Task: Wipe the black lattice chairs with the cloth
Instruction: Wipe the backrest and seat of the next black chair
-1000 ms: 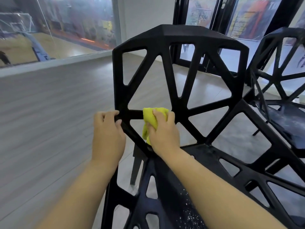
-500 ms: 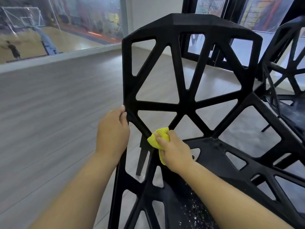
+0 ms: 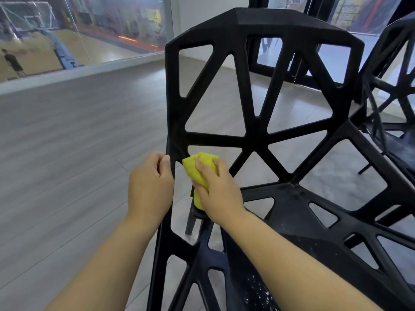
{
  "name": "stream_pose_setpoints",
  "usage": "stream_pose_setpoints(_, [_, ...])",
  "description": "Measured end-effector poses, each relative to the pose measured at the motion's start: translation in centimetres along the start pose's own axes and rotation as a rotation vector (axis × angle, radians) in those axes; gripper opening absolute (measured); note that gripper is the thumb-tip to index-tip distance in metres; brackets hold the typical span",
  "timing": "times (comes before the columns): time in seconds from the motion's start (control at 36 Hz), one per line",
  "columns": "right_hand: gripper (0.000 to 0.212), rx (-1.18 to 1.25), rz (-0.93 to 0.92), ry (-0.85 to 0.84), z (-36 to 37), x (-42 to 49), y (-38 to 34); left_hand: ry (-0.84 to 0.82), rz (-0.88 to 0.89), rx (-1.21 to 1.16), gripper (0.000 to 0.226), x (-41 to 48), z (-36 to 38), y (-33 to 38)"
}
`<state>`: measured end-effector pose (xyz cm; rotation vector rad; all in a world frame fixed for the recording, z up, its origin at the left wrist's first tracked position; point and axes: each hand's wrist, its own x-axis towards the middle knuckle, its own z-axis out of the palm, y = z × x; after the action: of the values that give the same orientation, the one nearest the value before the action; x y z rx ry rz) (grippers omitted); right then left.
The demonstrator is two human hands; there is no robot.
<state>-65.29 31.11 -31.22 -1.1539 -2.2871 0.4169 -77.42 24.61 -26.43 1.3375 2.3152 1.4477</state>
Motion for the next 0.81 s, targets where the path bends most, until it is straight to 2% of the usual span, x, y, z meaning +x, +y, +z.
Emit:
stream_pose_setpoints(0.17, [0.046, -0.118, 0.138, -0.141, 0.7, -0.8, 5.9, -0.024, 0.042, 0.06, 0.025, 2.2, 2.1, 0.7])
stream_pose_setpoints(0.31, [0.049, -0.158, 0.28, -0.105, 1.0, 1.0, 7.0, -0.05, 0.053, 0.068, 0.026, 4.5, 4.6, 1.8])
stream_pose_setpoints(0.42, [0.048, -0.06, 0.4, -0.131, 0.9, 1.0, 6.3, -0.059, 0.081, 0.095, 0.028, 6.0, 6.3, 2.1])
stream_pose_setpoints(0.56, [0.039, 0.031, 0.263, -0.211, 0.7, -3.8, 2.8, -0.047, 0.092, 0.08, 0.029, 6.5, 6.5, 1.9])
stream_pose_setpoints(0.67, [0.039, 0.145, 0.263, -0.191, 0.6, -5.6, 2.3, -0.049, 0.097, 0.055, 0.03, 5.9, 6.0, 1.5])
stream_pose_setpoints(0.75, [0.04, -0.069, 0.26, -0.189, 1.3, -4.0, 2.8, -0.048, 0.1, 0.018, 0.029, 5.5, 5.6, 1.4])
stream_pose_setpoints(0.81, [0.041, -0.191, 0.34, -0.142, 2.1, -2.1, 3.6, -0.063, 0.107, 0.031, 0.028, 5.0, 5.4, 1.0])
